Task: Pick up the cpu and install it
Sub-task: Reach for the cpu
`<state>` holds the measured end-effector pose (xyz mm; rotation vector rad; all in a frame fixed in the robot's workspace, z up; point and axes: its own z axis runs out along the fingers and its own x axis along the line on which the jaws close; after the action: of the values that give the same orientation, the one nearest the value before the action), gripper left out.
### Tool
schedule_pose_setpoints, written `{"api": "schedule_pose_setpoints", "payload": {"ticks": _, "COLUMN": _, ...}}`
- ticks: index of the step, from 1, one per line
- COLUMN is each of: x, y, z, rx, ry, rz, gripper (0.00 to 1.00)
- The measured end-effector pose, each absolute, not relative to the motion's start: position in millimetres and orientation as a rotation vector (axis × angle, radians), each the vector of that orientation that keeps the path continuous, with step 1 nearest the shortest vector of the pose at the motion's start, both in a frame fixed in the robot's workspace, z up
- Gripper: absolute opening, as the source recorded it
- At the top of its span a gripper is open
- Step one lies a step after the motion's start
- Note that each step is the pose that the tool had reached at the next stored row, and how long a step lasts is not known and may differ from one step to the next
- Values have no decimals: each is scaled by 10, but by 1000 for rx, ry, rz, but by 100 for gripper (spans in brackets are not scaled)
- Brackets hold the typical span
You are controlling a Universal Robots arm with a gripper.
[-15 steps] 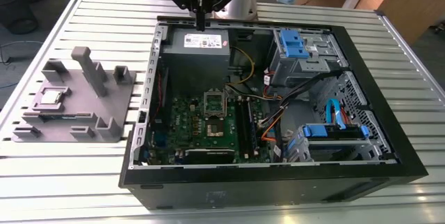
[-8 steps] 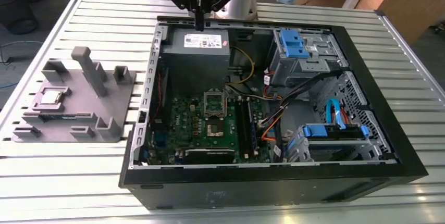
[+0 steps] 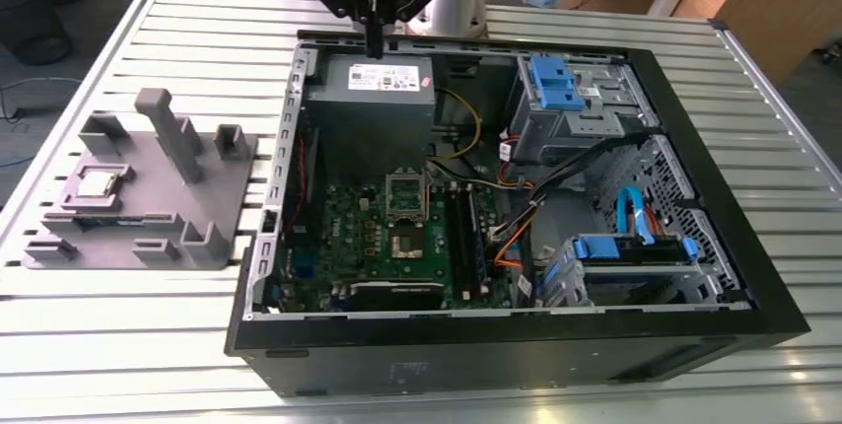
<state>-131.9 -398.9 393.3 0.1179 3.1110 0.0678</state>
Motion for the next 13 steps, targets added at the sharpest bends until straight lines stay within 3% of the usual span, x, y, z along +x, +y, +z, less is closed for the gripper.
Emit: {"api": "schedule_pose_setpoints", "payload": {"ticks": 13, "x": -1334, "y": -3989, "z": 3933, "rx": 118, "ry": 3111, "rz": 68, "gripper": 11}}
